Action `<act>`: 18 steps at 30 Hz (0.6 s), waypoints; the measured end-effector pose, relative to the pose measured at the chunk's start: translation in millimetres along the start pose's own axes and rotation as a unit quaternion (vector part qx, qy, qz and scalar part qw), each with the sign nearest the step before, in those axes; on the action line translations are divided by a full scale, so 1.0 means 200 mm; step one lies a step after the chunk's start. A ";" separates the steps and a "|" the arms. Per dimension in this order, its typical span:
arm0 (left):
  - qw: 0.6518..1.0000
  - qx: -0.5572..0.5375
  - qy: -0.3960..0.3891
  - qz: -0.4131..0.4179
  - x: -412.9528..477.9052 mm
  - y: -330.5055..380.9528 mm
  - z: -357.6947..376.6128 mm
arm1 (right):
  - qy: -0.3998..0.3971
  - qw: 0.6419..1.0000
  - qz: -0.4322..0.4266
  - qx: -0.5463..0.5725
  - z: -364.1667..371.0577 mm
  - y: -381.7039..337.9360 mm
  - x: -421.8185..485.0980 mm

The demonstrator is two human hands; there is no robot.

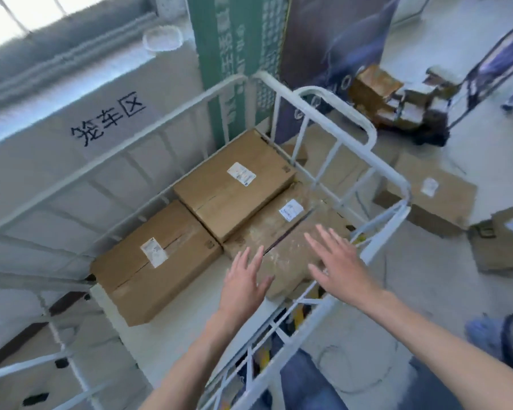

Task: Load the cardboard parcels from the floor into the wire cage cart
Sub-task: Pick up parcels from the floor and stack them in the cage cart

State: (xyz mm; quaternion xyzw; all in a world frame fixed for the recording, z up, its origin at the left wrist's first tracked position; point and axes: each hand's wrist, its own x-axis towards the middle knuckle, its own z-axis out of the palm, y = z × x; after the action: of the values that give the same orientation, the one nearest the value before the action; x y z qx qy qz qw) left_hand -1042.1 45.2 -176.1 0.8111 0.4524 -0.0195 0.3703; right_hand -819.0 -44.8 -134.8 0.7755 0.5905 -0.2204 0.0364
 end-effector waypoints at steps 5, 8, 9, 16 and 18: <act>0.989 0.076 -0.053 0.118 0.03 0.43 0.02 | 0.067 0.987 0.120 0.085 -0.10 0.22 -0.45; 0.970 0.130 -0.088 0.183 0.08 0.69 0.08 | 0.101 0.968 0.193 0.128 -0.15 0.41 -0.67; 0.963 0.146 -0.100 0.202 0.09 0.79 0.11 | 0.110 0.960 0.214 0.141 -0.16 0.48 -0.73; 0.937 0.170 -0.137 0.273 0.29 1.52 0.44 | 0.163 0.917 0.306 0.197 -0.17 1.10 -1.01; 0.938 0.169 -0.128 0.275 0.33 1.73 0.55 | 0.173 0.910 0.312 0.211 -0.18 1.27 -1.04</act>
State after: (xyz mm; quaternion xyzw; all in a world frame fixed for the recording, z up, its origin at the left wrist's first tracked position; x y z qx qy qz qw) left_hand -710.1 -84.3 -78.8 0.9452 0.1508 -0.0965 0.2729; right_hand -614.0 -297.5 -74.9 0.9359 0.2551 -0.1791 -0.1641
